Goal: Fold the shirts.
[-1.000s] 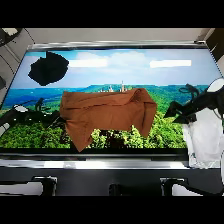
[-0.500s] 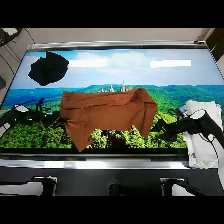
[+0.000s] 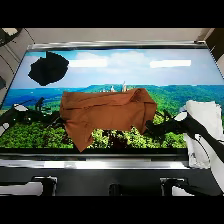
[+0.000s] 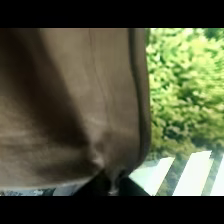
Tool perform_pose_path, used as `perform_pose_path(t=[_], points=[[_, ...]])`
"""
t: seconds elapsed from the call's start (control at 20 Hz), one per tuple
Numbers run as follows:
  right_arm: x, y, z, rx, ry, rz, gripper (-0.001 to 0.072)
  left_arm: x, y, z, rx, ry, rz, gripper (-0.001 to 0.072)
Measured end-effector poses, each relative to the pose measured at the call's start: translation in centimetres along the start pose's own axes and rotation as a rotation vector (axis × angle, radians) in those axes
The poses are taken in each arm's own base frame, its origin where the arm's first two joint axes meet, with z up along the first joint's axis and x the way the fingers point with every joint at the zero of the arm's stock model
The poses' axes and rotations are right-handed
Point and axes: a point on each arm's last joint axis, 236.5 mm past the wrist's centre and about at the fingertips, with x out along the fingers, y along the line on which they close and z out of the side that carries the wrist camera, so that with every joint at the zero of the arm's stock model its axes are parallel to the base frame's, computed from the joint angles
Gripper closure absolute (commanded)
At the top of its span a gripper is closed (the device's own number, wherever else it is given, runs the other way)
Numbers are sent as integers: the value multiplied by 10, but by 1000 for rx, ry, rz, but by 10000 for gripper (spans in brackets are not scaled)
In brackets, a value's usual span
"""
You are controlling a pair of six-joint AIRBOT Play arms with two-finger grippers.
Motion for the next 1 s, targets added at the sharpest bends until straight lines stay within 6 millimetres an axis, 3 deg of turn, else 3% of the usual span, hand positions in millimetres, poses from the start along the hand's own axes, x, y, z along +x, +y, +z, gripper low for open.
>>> perform_pose_path(t=[0.2,0.3,0.4,0.5,0.55,0.6,0.7,0.75,0.8,0.9,1.0], points=[[0,4,13,8,-67,-3,674,-4,-6,-1,11,15,-12,680],[-10,6,27,-31,-140,-20,674,-8,-10,0,24,20,-19,681],[-37,16,41,-119,-219,-43,674,-23,-23,11,71,-8,-28,681],[-82,40,55,-258,-321,-72,674,-58,-49,34,157,-100,-35,681],[-117,53,67,-337,-412,-106,673,-87,-71,51,217,-182,-38,681],[-164,72,80,-422,-538,-142,673,-123,-97,67,283,-278,-42,681],[-278,114,87,-567,-825,-213,673,-222,-166,86,429,-526,-59,681],[-342,135,79,-618,-988,-241,673,-284,-208,84,516,-682,-72,681],[-413,156,61,-660,-1176,-257,673,-344,-247,71,596,-837,-84,681],[-524,181,0,-696,-1464,-245,673,-455,-311,17,728,-1140,-113,682],[-592,184,-62,-683,-1649,-214,673,-531,-346,-54,790,-1372,-148,682]])
